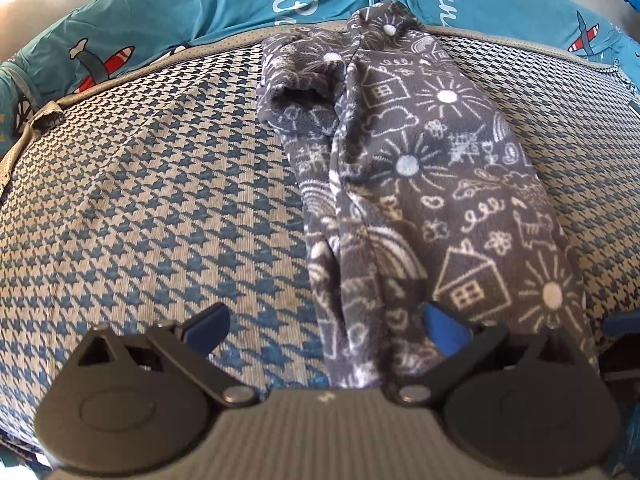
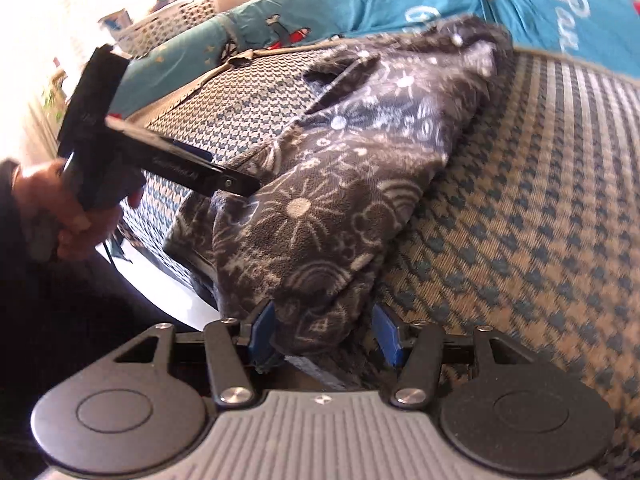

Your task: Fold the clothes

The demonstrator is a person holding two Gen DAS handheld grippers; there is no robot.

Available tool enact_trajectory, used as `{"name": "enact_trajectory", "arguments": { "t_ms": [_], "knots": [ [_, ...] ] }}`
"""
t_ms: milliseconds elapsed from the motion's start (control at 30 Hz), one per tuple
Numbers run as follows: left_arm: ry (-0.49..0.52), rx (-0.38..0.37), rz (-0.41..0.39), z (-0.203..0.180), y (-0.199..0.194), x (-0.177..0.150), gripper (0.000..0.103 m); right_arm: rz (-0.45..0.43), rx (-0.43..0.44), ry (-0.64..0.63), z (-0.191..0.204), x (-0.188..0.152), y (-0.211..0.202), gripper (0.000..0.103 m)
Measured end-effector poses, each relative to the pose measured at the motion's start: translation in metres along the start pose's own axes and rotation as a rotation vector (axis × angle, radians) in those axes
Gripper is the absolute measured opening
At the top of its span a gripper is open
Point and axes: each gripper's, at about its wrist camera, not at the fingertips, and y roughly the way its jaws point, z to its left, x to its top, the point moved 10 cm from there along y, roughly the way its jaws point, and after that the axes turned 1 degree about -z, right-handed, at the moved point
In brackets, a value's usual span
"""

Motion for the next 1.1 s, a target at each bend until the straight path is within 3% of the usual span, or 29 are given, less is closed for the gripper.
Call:
{"name": "enact_trajectory", "arguments": {
  "t_ms": [267,400,567,667,800,1000,1100],
  "knots": [
    [-0.061,-0.023,-0.008,0.005,-0.004,0.000,0.103,0.038,0.097,0.243,-0.007,0.000,0.024,0.055],
    [-0.078,-0.027,-0.014,0.006,-0.007,0.001,0.103,0.011,0.109,0.232,-0.002,0.003,0.026,0.052],
    [-0.126,-0.051,-0.039,0.012,-0.012,0.004,0.103,-0.026,0.102,0.201,0.001,0.005,0.026,0.031],
    [-0.157,-0.057,-0.046,0.018,-0.014,0.005,0.103,-0.059,0.120,0.199,0.003,0.010,0.020,0.024],
    [-0.203,-0.088,-0.022,0.021,-0.013,0.000,0.103,-0.117,0.162,0.222,0.004,0.018,0.009,0.021],
    [-0.404,-0.204,0.005,0.027,-0.020,-0.016,0.103,-0.168,0.208,0.261,0.004,0.028,-0.001,0.020],
    [-0.467,-0.243,-0.023,0.024,-0.033,-0.024,0.103,-0.176,0.211,0.266,0.005,0.031,-0.003,0.020]
  ]
}}
